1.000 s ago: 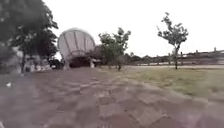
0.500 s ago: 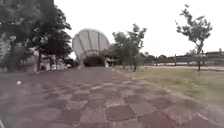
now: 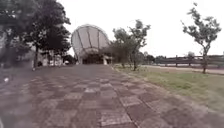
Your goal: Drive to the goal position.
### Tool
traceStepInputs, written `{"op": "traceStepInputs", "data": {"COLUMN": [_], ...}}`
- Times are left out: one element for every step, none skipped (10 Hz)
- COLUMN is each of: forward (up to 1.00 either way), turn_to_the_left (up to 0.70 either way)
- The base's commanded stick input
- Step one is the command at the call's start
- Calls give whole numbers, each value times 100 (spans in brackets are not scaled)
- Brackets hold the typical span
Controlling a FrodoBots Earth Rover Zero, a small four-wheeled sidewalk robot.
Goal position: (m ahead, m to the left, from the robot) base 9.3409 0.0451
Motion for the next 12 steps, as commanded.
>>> {"op": "traceStepInputs", "data": {"forward": [100,100,100,100,100,100,100,100,100,100,100,100], "turn_to_the_left": [0,0,0,0,27,40,40,40,40,40,40,40]}}
